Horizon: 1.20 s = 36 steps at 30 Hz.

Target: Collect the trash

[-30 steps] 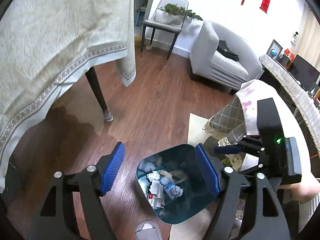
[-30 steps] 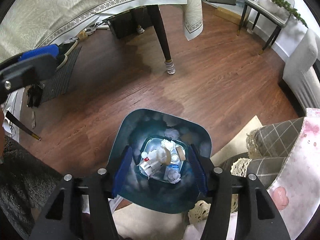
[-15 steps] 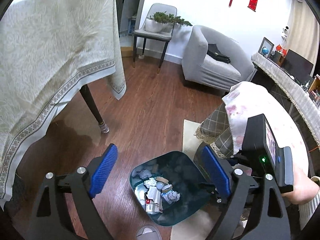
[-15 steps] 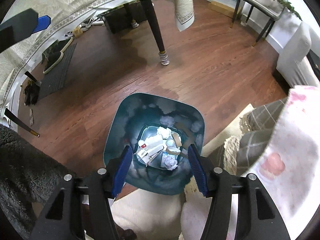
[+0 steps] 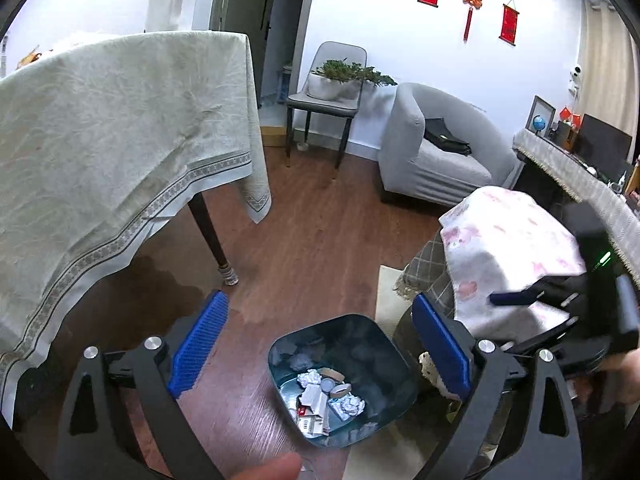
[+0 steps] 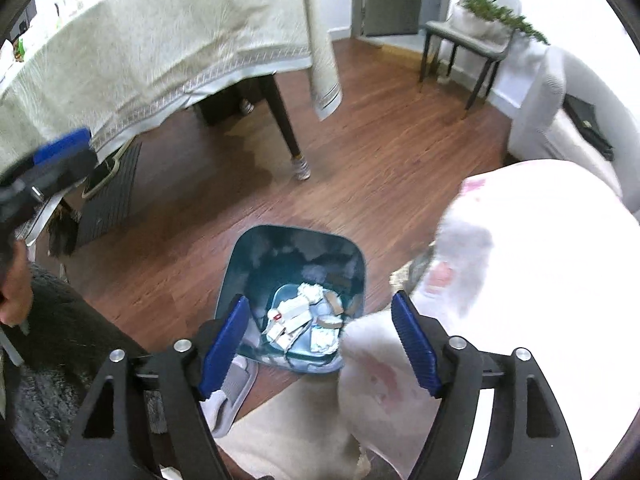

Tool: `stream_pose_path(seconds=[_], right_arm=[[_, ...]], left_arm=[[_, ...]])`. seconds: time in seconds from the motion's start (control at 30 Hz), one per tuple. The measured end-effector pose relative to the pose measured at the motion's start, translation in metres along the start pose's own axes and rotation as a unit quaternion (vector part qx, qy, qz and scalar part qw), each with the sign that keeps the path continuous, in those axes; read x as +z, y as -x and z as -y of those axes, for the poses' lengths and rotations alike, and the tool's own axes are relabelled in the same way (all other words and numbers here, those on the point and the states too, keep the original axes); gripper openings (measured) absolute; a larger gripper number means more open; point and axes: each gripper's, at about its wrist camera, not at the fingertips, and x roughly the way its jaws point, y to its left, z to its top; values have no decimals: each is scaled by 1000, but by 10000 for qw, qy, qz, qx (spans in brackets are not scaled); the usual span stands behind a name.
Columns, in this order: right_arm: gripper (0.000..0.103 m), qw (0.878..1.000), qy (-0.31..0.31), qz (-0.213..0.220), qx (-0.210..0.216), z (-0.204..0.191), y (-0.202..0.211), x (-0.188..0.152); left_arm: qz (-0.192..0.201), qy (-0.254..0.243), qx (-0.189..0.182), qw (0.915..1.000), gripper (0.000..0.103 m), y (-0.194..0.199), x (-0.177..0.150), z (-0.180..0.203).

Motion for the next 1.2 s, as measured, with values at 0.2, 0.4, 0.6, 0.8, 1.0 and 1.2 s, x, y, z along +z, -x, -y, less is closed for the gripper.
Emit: stream_pose_path(seconds=[0.2,0.4,0.6,0.8,1.0,1.2], right_arm=[[87,9981,-347,472,-211,19,40,-8],[95,9899,-837,989,-569,49,79,-28],[99,9770,-1272,1325,-1082,74,116,-66],[99,9651,-1526,1498,-1511,99,145,-107],[99,9557,-1752,1644,-1698,117,166,-142],[99,9520,-1834,1651,-1809,128,168,-172]], left_arm=[[24,-15,77,10000,96,10,-8,15],[27,-266,182,9995,96,23,-13,40],[40,-457,258,9986,96,32,-17,59],[108,-486,198,9986,96,33,-18,73],[83,-500,289,9983,96,24,-23,84],[37,-600,324,9977,96,16,-28,98]])
